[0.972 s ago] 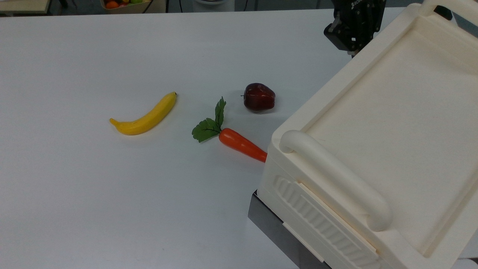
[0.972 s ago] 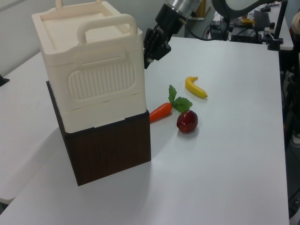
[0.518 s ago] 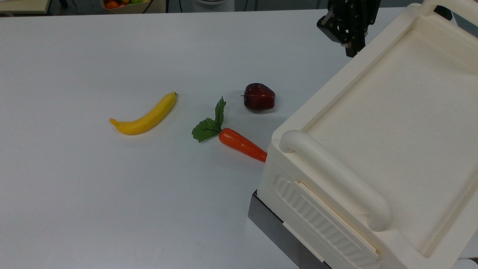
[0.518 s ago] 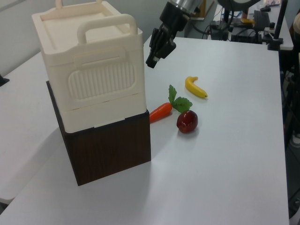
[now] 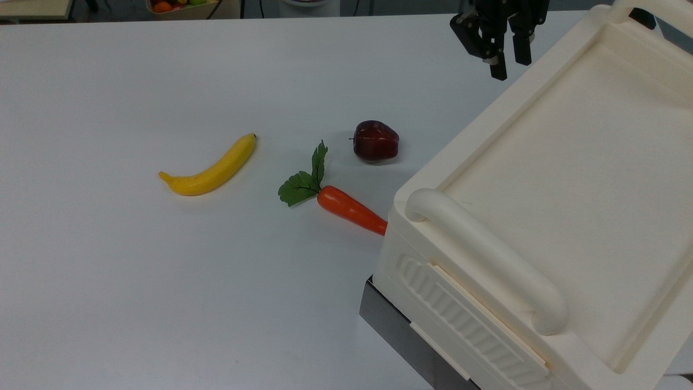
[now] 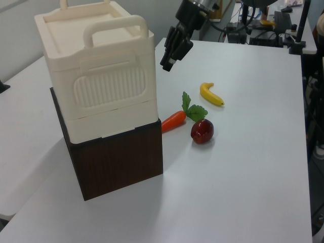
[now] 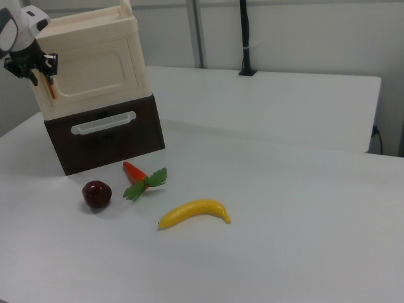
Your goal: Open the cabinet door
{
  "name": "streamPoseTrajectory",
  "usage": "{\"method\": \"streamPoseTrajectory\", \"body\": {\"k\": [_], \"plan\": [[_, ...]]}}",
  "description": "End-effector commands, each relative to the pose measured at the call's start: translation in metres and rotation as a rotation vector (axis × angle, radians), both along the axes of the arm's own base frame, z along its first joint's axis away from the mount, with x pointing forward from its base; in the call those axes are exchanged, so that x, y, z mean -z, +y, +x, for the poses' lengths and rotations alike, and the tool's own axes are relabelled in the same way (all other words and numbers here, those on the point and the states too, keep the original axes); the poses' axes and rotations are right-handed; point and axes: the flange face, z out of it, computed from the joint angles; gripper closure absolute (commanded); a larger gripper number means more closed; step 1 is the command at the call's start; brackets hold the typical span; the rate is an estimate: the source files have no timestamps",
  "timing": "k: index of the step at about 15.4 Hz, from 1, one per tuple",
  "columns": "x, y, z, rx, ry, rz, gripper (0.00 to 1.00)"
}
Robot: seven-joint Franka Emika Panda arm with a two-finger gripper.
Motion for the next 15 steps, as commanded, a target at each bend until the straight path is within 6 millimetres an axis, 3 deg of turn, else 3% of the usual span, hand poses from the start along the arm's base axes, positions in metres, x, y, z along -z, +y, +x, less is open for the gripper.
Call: {"method": "streamPoseTrajectory", "body": {"k": [1, 8, 11, 15], "plan": [[0.005, -0.001, 0.001, 0.012, -0.001, 0.004, 0.41], [0.017, 0.010, 0.012, -0.017, -0.072, -0.002, 0.54], [0.016, 0.012, 0.011, -0.048, -0.093, -0.013, 0.67], [0.016, 0.012, 0.012, -0.072, -0.104, -0.023, 0.74]]}}
